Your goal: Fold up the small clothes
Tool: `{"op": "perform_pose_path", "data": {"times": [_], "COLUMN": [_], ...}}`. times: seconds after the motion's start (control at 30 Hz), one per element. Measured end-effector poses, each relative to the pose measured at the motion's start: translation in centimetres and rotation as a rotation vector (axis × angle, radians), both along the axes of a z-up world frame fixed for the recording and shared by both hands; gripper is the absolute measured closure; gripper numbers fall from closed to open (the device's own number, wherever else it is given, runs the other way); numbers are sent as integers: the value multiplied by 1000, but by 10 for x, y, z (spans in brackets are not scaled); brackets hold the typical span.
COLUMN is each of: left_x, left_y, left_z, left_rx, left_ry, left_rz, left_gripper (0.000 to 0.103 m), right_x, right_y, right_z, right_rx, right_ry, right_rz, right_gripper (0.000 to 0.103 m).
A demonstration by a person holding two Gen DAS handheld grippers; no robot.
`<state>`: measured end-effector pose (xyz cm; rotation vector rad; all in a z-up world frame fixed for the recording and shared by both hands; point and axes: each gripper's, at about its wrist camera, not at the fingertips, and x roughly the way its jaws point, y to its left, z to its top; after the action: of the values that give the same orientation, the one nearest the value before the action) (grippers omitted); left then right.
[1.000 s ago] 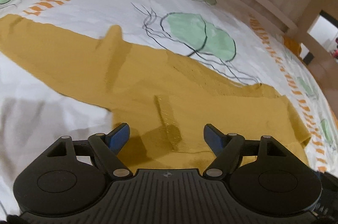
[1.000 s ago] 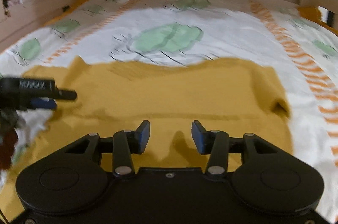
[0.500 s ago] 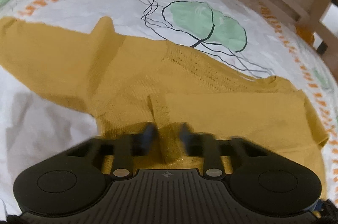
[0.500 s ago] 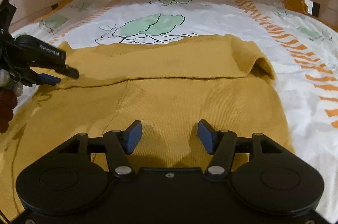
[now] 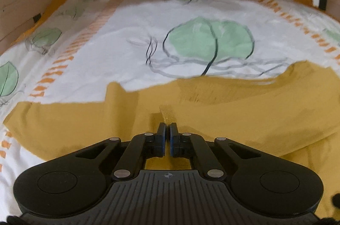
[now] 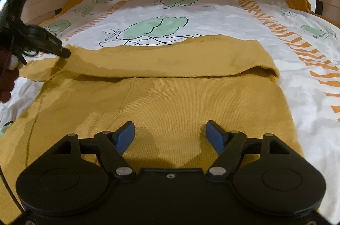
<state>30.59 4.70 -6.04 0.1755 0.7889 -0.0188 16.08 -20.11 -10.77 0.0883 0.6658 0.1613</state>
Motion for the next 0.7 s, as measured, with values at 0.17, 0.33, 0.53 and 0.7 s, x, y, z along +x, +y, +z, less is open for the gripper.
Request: {"op": "perform_pose_path", "data": {"times": [0.17,0.33,0.53,0.7], "left_x": [5,-7,-11,-9], "left_y": [16,24,24,21], "left_z": [-26,-32,-39,-42], "left_rx": [-52,-96,-97,-84], "left_ry": [92,38,-6,-10], "left_rz": [63,57,47,45], "left_gripper": [96,96,96,96], "right_x": [2,4,8,20], "right_y": [2,9,7,-6], "right_z": [-3,-5,4,43], "right_rx": [2,-32,-34,-23], "right_ry": [8,13,53,-50], "right_rz": [18,35,59,47], "right_gripper": [18,11,14,21]}}
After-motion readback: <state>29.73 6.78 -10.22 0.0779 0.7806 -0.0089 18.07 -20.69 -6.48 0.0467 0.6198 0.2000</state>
